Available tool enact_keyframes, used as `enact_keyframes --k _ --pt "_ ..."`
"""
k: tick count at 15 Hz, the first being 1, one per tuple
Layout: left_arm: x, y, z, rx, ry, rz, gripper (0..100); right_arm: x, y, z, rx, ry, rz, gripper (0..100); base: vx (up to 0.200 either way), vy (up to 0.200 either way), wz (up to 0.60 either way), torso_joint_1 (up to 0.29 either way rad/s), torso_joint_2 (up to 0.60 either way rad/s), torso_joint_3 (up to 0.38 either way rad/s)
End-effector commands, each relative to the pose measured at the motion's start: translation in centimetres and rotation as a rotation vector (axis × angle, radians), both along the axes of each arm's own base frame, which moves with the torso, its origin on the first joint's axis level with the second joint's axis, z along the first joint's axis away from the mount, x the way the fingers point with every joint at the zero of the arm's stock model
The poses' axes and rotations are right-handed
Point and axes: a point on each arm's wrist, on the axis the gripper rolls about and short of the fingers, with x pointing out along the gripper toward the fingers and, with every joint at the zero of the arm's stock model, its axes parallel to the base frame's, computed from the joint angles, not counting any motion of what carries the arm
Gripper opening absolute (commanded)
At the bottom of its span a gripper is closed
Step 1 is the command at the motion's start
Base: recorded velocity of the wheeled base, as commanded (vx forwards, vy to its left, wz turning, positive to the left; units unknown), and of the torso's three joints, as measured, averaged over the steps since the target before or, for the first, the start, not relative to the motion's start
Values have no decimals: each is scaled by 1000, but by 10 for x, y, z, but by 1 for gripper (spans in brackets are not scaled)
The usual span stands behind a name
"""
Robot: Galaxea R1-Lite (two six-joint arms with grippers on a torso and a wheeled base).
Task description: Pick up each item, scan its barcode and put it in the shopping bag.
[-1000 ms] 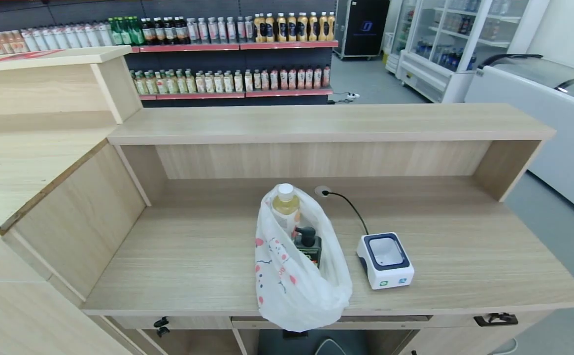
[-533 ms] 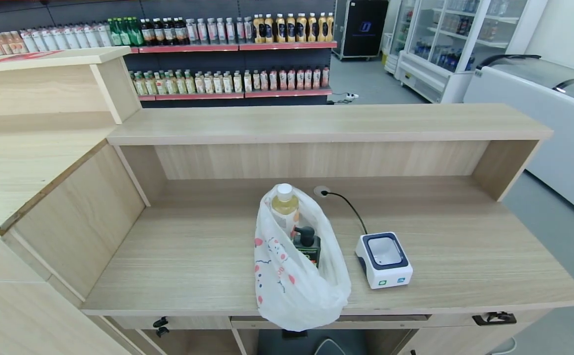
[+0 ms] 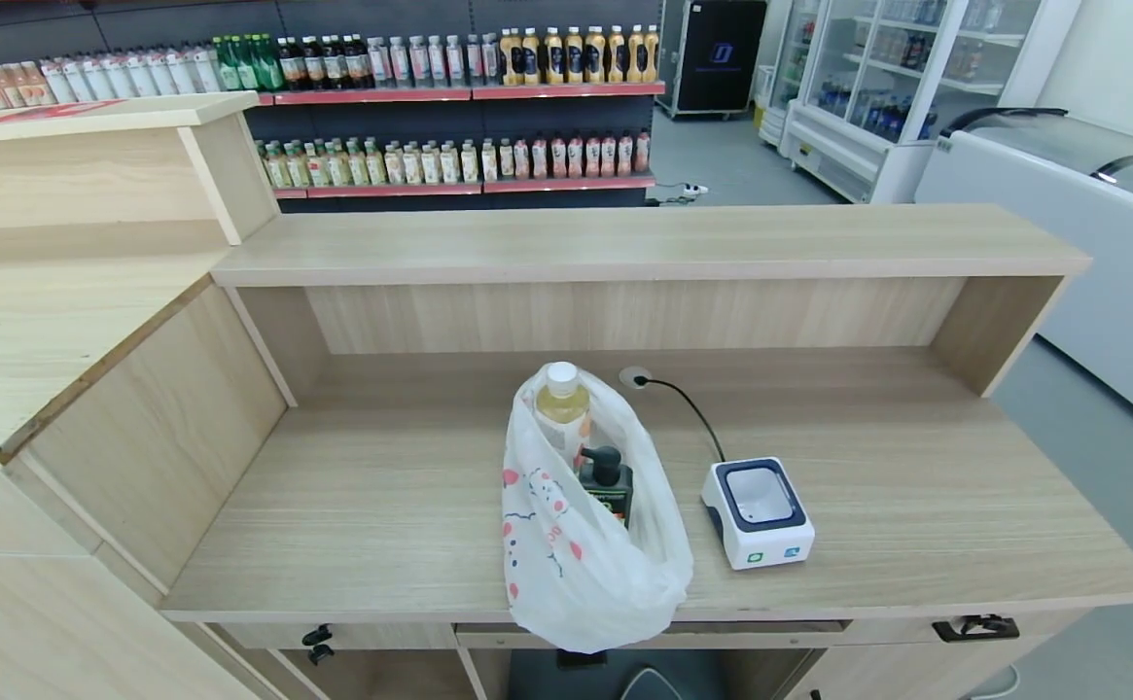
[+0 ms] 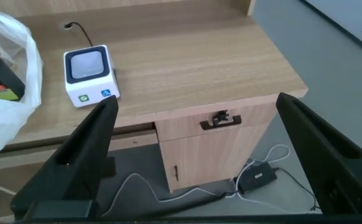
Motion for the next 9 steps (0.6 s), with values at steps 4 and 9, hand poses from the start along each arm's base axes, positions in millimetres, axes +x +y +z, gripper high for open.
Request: enact_keyframes --k 4,9 --pt "0 0 0 0 0 0 0 -3 0 -1 -3 -30 59 100 0 0 0 0 0 0" --pt "0 0 0 0 0 0 0 -3 0 -1 46 -36 59 100 0 0 0 0 0 0"
